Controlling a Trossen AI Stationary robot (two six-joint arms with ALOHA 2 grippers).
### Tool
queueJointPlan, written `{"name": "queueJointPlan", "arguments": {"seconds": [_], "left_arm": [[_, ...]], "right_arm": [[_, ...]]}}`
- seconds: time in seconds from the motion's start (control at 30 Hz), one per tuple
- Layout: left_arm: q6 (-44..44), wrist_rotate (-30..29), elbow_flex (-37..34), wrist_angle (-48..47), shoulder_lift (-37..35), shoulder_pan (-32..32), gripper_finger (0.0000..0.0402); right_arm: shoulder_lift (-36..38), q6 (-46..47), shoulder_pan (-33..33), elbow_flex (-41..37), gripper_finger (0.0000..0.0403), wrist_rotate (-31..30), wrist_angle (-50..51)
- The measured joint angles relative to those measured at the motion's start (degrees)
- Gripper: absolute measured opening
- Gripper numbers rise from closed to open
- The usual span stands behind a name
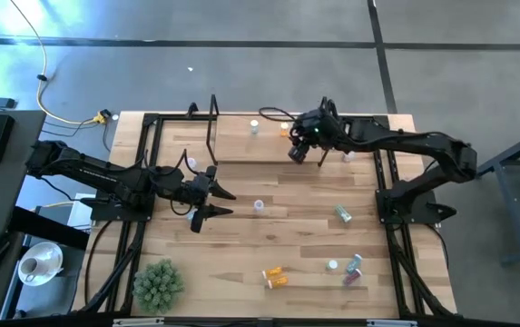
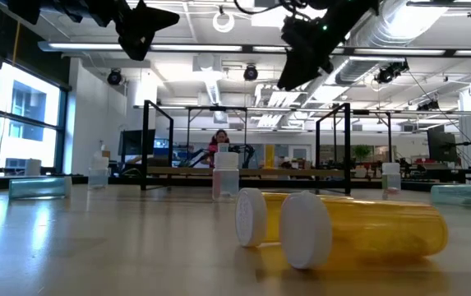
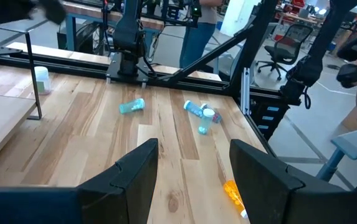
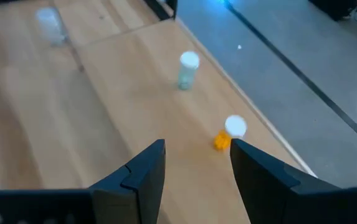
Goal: Pick and place medicine bottles onto shelf by color
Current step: Put the bottom white pill bottle on the shelf
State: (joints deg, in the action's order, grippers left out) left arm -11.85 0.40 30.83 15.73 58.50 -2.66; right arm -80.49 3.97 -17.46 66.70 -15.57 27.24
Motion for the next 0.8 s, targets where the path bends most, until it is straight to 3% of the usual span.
{"name": "queueJointPlan", "arguments": {"seconds": [0.53, 0.8], "left_arm": [[-0.01, 0.0, 0.0, 0.0, 0.0, 0.0, 0.0188], [-0.01, 0.0, 0.0, -0.02, 0.0, 0.0, 0.0188]], "right_arm": [[1.11, 3.57, 13.38, -0.19, 0.0172, -6.76, 16.45], [7.66, 11.34, 19.71, -13.84, 0.0172, -10.47, 12.47]]}}
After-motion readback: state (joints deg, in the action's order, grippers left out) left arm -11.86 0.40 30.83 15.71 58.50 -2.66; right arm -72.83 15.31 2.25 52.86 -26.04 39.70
